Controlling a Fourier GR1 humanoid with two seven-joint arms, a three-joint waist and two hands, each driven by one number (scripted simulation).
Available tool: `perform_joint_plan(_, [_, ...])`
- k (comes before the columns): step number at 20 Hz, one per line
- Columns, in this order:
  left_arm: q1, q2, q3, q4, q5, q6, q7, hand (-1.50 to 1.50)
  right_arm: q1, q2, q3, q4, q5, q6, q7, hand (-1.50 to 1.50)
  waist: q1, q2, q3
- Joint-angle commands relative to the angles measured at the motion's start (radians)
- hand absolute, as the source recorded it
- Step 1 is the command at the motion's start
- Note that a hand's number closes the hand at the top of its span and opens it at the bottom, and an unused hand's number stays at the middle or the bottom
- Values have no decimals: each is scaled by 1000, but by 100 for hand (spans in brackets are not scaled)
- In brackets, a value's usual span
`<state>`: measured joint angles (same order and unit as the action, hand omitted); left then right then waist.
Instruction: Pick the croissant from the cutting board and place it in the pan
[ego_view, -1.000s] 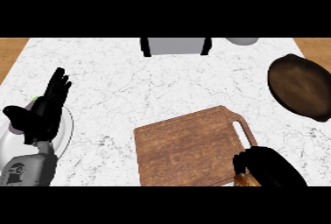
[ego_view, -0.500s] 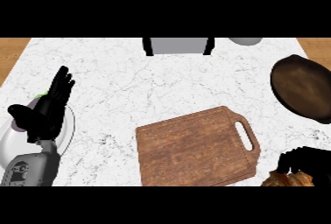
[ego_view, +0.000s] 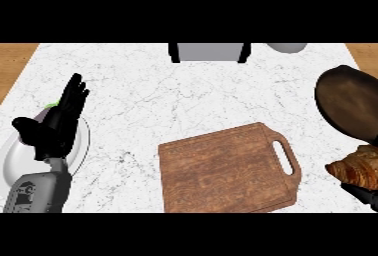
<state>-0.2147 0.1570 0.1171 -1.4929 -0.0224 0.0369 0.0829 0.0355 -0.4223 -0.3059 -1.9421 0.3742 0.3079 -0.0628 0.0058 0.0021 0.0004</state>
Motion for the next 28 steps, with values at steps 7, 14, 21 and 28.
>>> perform_joint_plan(7, [-52, -23, -29, -29, -13, 20, 51, 0, -378, -196, -130, 739, 93, -138, -282, 150, 35, 9, 3])
perform_joint_plan(14, [-61, -27, -36, 24, -25, 9, -13, 0, -544, -225, -102, 1144, 273, -409, -435, 150, 57, 21, 4])
perform_joint_plan(21, [-132, -8, -11, 61, 7, -12, 30, 0, -685, -266, -144, 1453, 274, -471, -550, 150, 73, 30, 7])
perform_joint_plan(28, [-117, -27, -34, 58, -5, -13, -16, 0, -724, -262, -121, 1642, 277, -258, -518, -150, 99, 46, 9])
